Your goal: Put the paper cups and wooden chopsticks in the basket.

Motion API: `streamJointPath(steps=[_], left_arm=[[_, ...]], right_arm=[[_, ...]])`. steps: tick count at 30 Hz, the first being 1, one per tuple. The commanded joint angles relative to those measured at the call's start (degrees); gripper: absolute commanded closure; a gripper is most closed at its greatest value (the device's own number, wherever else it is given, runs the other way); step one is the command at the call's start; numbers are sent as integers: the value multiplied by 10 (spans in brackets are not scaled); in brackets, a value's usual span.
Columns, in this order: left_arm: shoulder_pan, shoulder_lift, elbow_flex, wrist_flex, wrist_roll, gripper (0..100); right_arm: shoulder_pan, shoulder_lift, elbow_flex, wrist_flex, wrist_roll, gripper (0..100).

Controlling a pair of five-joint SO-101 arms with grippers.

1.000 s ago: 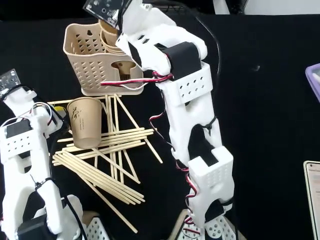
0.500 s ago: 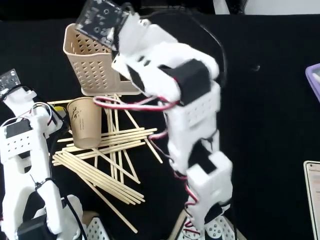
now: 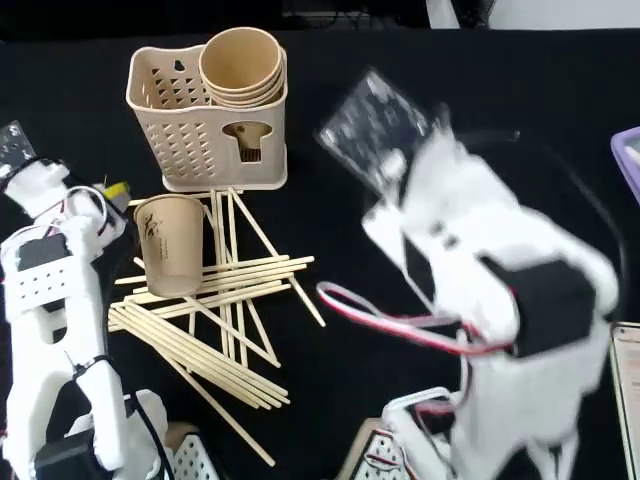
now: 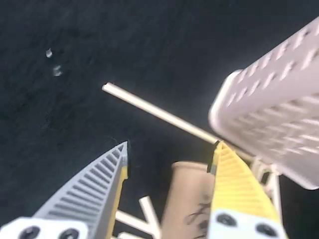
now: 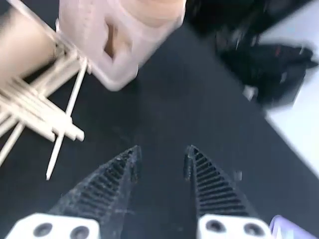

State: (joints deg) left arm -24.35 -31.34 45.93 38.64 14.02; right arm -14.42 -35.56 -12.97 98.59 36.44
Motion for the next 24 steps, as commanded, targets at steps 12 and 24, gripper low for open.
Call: streamJointPath(steps=[12,24], left_arm=[[71,148,-81,61,6,726],[92,54,-162,300,-190,726]], right_arm=[[123,-444,589,-200,0,843],[121,-450,655,-202,-4,843]])
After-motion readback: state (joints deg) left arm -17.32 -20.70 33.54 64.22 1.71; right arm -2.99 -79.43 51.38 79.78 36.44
